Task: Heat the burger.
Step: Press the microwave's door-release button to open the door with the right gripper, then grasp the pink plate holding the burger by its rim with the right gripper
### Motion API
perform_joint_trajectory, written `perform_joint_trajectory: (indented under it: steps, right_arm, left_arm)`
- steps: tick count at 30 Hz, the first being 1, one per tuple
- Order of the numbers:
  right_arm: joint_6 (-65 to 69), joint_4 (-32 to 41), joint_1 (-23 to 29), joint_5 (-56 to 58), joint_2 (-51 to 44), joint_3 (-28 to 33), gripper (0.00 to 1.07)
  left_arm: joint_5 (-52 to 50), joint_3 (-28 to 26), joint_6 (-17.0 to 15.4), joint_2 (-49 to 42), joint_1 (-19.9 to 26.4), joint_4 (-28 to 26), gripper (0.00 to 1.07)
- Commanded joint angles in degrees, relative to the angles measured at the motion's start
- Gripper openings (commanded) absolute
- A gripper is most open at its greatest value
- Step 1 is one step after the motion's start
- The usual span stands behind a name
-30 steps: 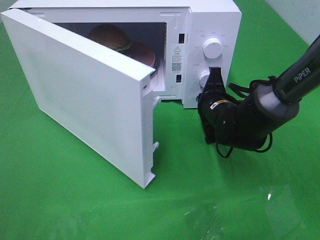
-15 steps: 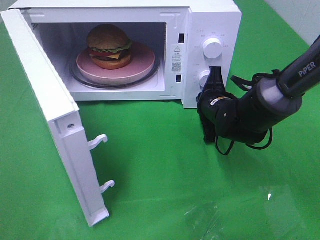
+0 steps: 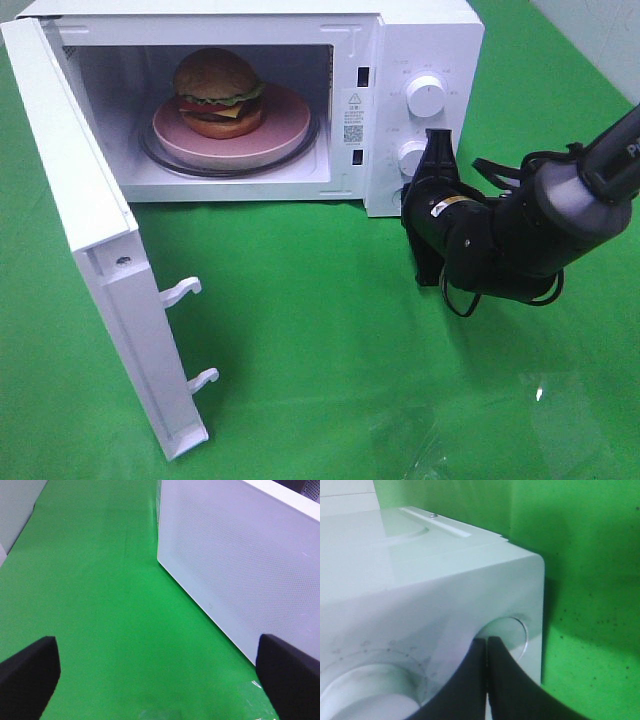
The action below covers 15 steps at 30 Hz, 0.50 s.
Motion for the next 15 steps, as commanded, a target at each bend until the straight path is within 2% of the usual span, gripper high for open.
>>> perform_joint_trajectory:
  steps: [1,7,12,14,15]
  right_arm:
    - [0.11,-1.2,-0.69,-1.78,-3.04,0.69,0.0]
    - [-2.01,-4.41,-0.69,2.86,-8.42,6.19,0.0]
    - [-3.67,-5.73,-0.69,6.93,-10.83,7.68,0.0]
    - [-7.91,-6.13,-0.69,14.04,-13.81,9.28,0.01]
    - [-7.91,-6.13,-0.69,14.04,-13.81,9.28,0.01]
  left_arm:
    - [-0.34,0.23,-0.06,-1.03,0.17,-0.4,1.0]
    - [-0.34,0.23,-0.06,-1.03,0.17,-0.4,1.0]
    - [-0.34,0.23,-0.06,-1.03,0.17,-0.4,1.0]
    - [-0.34,0.23,-0.06,-1.03,0.17,-0.4,1.0]
    - [-0.34,0.23,-0.06,-1.03,0.17,-0.4,1.0]
